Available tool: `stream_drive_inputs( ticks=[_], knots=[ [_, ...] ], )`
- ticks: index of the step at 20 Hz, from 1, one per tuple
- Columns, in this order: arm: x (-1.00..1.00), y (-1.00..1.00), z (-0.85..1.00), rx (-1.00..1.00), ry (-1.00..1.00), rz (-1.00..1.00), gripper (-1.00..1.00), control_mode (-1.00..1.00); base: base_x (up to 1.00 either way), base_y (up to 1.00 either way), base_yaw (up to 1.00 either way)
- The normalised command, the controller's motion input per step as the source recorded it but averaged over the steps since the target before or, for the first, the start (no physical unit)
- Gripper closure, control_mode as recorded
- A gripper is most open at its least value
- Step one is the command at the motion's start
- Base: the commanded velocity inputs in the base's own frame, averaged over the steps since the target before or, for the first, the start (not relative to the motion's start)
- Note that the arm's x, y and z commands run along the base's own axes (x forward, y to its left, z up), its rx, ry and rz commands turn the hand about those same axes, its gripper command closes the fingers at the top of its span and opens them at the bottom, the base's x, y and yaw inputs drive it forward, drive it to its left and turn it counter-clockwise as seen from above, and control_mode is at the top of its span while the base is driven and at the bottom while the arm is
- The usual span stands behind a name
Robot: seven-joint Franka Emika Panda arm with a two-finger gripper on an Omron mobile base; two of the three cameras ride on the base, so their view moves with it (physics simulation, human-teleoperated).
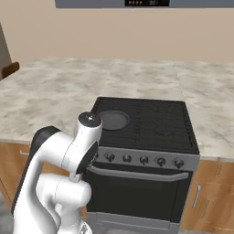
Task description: Move the pot and pan from the stove into the sink.
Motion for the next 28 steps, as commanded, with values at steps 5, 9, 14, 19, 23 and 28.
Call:
stream_drive_inputs(
  ticks=[5,9,14,19,23,28],
  knots=[
    [0.0,0.0,0.0,0.0,0.0,0.0,-1.0,1.0,0.54,0.01,0.0],
    [0.0,0.0,0.0,0.0,0.0,0.0,-1.0,1.0,0.01,0.0,0.0],
    [0.0,0.0,0.0,0.0,0.0,0.0,-1.0,-1.0,0.0,0.0,0.0],
    [0.43,0.06,-0.03,0.0,0.02,0.0,-1.0,-1.0,0.0,0.0,0.0],
    [0.7,0.12,-0.03,0.0,0.09,-0.02,-1.0,-1.0,0.0,0.0,0.0],
    [0.68,0.26,-0.01,-0.02,0.1,-0.13,-1.0,-1.0,0.0,0.0,0.0]
  ],
)
